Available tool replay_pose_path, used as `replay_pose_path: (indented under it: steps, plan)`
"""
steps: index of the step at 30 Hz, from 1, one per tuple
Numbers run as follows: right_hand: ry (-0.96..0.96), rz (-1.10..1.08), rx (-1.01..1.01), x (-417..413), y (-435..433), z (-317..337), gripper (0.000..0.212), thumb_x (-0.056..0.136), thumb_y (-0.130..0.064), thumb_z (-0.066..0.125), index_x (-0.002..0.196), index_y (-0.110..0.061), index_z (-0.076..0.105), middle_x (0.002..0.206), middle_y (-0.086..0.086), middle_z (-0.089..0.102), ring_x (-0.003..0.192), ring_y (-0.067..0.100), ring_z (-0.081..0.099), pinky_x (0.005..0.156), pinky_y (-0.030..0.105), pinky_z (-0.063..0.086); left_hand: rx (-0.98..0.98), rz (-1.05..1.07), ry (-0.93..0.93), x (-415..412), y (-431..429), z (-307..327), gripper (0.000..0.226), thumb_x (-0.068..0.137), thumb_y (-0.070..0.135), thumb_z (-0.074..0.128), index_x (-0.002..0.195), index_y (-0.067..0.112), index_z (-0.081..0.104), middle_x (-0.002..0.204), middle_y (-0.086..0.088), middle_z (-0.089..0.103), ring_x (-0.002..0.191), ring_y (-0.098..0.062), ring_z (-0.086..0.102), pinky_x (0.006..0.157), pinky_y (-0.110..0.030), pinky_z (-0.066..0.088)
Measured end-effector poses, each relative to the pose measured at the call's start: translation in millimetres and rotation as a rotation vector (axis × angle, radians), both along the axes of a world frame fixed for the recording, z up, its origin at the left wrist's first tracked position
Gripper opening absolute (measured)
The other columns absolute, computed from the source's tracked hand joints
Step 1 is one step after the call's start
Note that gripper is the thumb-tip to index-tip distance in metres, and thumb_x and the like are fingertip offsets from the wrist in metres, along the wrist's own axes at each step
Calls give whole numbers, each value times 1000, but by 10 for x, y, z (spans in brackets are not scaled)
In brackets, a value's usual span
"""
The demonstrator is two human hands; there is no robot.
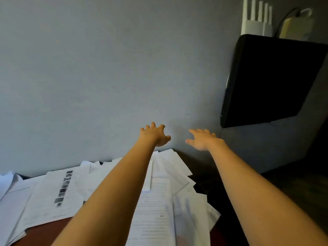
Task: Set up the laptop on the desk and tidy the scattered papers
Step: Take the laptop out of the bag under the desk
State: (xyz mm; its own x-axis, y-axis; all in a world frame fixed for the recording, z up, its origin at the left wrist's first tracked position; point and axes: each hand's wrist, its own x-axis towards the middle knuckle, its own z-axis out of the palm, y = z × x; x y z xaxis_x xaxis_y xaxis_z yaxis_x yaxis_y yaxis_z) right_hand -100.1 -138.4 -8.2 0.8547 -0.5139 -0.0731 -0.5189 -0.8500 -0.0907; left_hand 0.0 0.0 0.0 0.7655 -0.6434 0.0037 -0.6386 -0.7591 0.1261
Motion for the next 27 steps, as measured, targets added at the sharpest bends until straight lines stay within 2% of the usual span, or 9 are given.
replay_pose_path:
  steps: [15, 27]
  plan:
    - [67, -223, 115, -930, -1117, -418, 60, 100, -44, 32, 152, -24, 8, 159, 4, 7, 146, 31, 5, 116, 49, 9, 92, -231, 37, -690, -1420, -405, 61, 97, 46, 38, 149, 23, 18, 156, -14, 14, 142, -37, 17, 114, -51, 15]
    - [218, -229, 176, -886, -2511, -767, 60, 101, -39, 35, 152, -24, 7, 159, 4, 9, 145, 31, 10, 115, 48, 12, 141, -206, 182, -366, -2552, -872, 63, 97, 46, 38, 150, 22, 15, 156, -16, 13, 142, -38, 18, 114, -52, 15]
